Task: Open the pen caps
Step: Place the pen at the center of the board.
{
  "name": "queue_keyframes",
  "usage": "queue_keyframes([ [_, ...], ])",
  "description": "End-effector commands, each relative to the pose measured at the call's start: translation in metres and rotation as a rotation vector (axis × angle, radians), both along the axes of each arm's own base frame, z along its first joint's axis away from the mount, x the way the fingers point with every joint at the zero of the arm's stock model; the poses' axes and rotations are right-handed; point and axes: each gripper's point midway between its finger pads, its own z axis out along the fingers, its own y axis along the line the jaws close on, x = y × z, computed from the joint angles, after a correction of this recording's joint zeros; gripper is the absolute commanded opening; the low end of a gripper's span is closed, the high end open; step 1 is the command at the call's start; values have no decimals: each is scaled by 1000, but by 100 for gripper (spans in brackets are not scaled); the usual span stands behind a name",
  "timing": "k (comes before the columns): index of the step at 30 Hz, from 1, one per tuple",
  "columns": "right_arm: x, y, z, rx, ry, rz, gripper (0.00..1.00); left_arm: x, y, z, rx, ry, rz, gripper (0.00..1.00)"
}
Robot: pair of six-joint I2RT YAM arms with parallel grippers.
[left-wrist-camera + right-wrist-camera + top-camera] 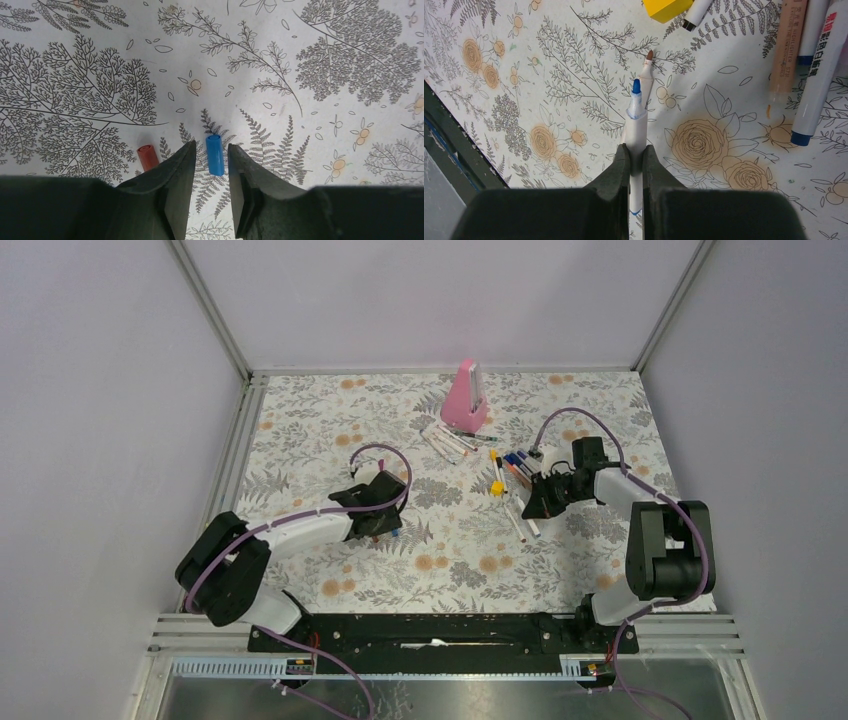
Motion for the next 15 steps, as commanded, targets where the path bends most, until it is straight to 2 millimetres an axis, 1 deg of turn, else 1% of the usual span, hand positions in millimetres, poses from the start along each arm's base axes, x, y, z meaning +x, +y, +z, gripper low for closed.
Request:
queue_keyframes([
  [1, 7, -1, 4, -2, 0, 6, 5, 14, -9, 39, -77, -96, 10, 37],
  [5, 5, -1, 0, 1, 23, 8, 8, 15, -13, 63, -113, -148, -37, 41],
  [8, 5, -2, -3, -6, 35, 3, 12, 14, -11, 77, -126, -192, -64, 45],
  [11, 7, -6, -9, -34, 52, -14, 19, 12, -7, 92, -150, -251, -78, 57],
  [15, 8, -9, -13, -52, 68, -29, 29, 5, -2, 110, -204, -343, -104, 81],
])
